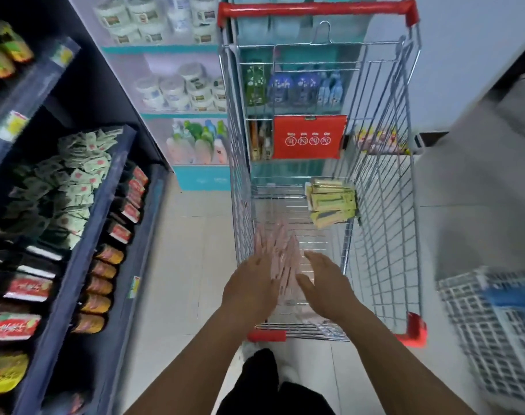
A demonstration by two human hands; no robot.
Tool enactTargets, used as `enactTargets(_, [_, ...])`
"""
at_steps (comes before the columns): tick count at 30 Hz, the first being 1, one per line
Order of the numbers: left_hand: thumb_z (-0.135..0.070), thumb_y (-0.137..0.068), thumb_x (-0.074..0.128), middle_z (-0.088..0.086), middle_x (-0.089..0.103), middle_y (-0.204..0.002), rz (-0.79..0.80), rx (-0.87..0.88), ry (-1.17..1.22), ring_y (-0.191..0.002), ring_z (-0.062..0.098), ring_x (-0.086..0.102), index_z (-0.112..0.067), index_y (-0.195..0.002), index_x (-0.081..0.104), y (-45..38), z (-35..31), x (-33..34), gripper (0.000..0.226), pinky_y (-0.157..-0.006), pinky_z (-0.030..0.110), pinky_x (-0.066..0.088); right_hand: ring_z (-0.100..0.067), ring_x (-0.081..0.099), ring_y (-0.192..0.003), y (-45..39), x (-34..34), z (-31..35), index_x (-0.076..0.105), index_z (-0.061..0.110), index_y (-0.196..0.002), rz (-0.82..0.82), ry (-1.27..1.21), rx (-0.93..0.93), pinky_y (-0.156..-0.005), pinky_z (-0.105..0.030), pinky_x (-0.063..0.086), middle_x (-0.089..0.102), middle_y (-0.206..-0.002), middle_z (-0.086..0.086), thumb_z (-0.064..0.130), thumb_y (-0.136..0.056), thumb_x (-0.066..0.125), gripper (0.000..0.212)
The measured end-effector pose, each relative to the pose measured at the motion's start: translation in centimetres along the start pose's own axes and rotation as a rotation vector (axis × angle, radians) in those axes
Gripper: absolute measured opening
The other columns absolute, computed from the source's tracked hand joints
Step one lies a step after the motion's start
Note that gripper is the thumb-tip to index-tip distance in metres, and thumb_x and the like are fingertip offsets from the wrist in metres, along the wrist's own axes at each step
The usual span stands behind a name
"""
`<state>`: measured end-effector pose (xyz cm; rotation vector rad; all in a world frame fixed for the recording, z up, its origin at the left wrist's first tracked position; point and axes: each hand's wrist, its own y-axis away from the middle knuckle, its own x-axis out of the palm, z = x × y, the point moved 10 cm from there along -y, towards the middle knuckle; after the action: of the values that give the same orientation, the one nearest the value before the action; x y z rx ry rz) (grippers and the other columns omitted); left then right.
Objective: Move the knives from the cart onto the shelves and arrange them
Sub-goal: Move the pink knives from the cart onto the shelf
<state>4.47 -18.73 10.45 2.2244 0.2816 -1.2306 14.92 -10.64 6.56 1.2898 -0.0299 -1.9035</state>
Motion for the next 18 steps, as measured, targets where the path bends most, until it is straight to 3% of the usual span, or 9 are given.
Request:
enactTargets(5, [-0.025, -0.099, 0.041, 0.008, 0.03, -0.15, 0.054, 0.044, -0.072, -0.129, 0.025, 0.041, -0.022, -0.15, 0.013, -4.8, -0.8, 1.5, 0.058, -0.09, 0.032, 0.044, -0.021, 0.026, -0.141, -3.7, -0.5, -2.2, 0.024, 0.016, -0.149, -0.027, -0.069, 0.087, -0.115, -0.037, 0.025, 0.027, -0.155, -0.004, 0.032, -0.098, 0.046, 0.058])
enactTargets(11, [-0.022, -0.098, 0.042, 0.016, 0.028, -0.147, 0.114, -0.05, -0.079, -0.125, 0.028, 0.044, -0.018, -0.145, 0.019, -10.1, 2.0, 5.2, 0.052, -0.08, 0.033, 0.046, -0.024, 0.028, -0.14, -8.5, 1.0, -3.8, 0.023, 0.016, -0.15, 0.002, -0.11, 0.159, -0.114, -0.036, 0.027, 0.027, -0.154, -0.006, 0.029, -0.097, 0.05, 0.061])
enactTargets(18, [-0.018, -0.095, 0.042, 0.01, 0.033, -0.145, 0.203, -0.29, -0.01, -0.121, 0.029, 0.043, -0.022, -0.149, 0.01, -12.6, 5.8, 11.4, 0.063, -0.093, 0.042, 0.047, -0.025, 0.037, -0.134, -11.7, 5.8, -6.4, 0.025, 0.015, -0.148, 0.146, -0.146, 0.197, -0.109, -0.035, 0.03, 0.033, -0.149, -0.009, 0.024, -0.094, 0.055, 0.063])
